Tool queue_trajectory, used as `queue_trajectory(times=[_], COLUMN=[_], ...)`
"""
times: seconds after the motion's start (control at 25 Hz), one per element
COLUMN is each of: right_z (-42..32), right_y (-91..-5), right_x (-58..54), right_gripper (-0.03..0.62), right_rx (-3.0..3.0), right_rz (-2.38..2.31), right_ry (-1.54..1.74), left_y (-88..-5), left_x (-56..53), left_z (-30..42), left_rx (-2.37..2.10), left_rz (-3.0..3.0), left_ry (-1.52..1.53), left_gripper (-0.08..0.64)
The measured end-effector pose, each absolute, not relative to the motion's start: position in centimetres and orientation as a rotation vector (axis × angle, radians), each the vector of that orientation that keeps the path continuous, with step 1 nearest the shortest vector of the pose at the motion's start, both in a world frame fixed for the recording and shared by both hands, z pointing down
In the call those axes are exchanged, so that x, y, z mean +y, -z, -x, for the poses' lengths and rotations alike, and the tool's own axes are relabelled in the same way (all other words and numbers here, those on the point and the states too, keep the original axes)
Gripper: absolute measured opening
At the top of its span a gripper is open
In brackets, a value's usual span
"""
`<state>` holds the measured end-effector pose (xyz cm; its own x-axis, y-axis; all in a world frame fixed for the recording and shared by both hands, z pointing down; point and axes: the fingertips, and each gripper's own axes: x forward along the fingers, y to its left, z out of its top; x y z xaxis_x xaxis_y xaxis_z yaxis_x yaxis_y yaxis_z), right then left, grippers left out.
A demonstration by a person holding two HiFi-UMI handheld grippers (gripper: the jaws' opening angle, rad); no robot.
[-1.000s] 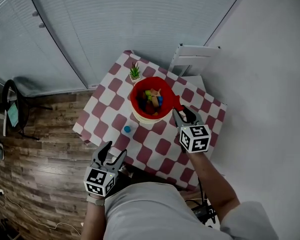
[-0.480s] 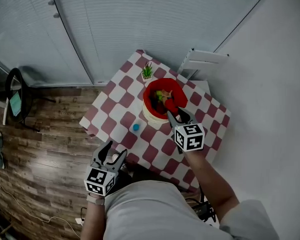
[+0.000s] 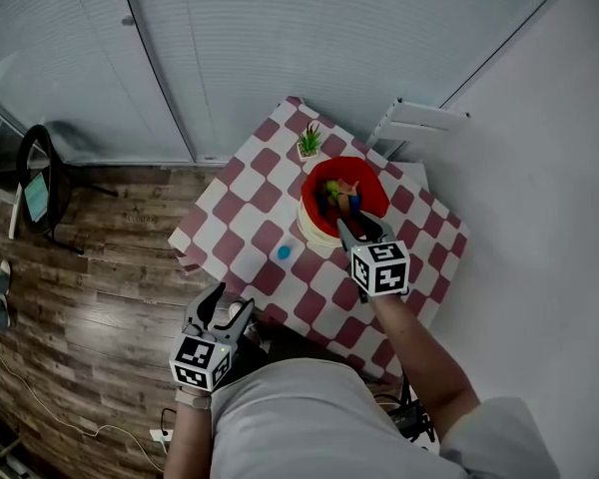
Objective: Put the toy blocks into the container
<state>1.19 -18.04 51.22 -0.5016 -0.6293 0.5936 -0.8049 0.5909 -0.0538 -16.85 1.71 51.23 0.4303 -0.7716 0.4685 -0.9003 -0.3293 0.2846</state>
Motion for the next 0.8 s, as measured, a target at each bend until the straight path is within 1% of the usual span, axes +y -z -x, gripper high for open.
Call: queue_trajectory(times=[0.36,0.8], right_z=[-2.0,-6.7], right_y=[-50.2,-49.8], right_x=[-16.5,-12.8], right_gripper=[0.150,0.150], right_rx=[-2.325,-2.297], right_rz=[-1.179,-1.319], right_ry=[-0.479,-0.549], left_y=[-52.3,-54.7], left_x=[0.9,-1.9], left_z=[16.2,13.3], left_rx=[-1.355,-1.203], left_rz=[-2.221,-2.338], left_ry=[-0.365,-0.527], left_gripper=[0.241,0.241])
